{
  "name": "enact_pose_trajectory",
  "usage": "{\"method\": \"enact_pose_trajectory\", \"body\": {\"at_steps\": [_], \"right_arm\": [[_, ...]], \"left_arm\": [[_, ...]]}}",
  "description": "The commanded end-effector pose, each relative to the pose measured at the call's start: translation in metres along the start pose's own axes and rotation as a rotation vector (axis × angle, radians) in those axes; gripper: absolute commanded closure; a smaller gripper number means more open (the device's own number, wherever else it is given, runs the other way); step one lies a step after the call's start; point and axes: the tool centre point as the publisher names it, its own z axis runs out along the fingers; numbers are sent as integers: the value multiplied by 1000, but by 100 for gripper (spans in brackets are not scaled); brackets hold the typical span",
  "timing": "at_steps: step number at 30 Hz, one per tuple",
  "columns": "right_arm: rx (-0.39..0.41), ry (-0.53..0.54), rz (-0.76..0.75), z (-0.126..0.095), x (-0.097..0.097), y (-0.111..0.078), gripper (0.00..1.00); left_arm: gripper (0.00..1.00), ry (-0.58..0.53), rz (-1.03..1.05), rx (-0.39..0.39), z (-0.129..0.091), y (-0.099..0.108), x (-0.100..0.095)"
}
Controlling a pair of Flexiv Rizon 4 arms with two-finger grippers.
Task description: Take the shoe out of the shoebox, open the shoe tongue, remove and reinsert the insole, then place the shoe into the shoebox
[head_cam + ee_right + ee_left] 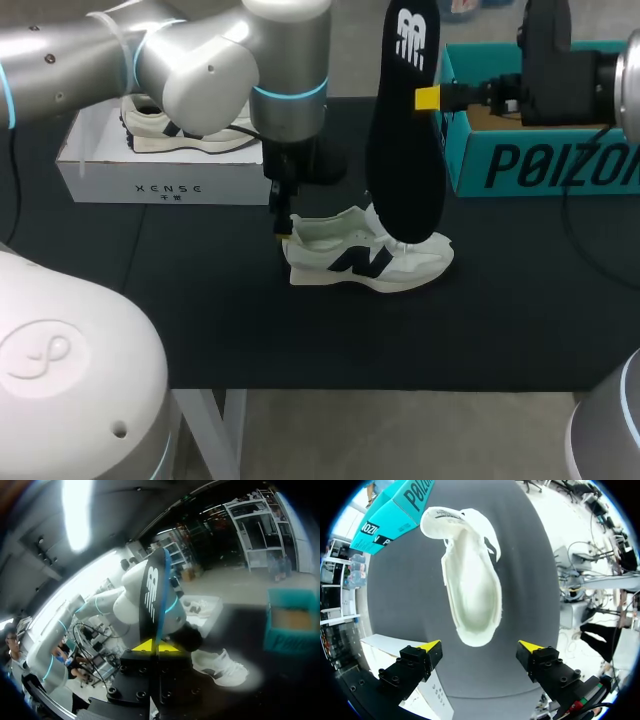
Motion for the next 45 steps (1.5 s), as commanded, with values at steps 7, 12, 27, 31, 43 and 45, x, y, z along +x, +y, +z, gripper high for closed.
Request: {"method": "enact_pose_trajectory", "body": {"at_steps": [7, 12, 27, 31, 43, 45], "right_arm": [[71, 38, -48, -2, -7, 1, 100], [71, 38, -48, -2, -7, 1, 100], [56, 122, -40, -26, -14, -17, 100], [73, 112, -48, -27, -14, -17, 100], [73, 112, -48, -27, -14, -17, 100], [73, 112, -48, -27, -14, -17, 100]], "left_arm": [[0, 27, -5, 14, 2, -3, -5], [0, 48, -8, 11, 1, -6, -9], [0, 69, -46, 4, -4, -8, -16], [0, 65, -41, 0, -7, -12, -19], [0, 70, -52, -2, -8, -13, -20], [0, 70, -52, -2, -8, -13, -20]]}}
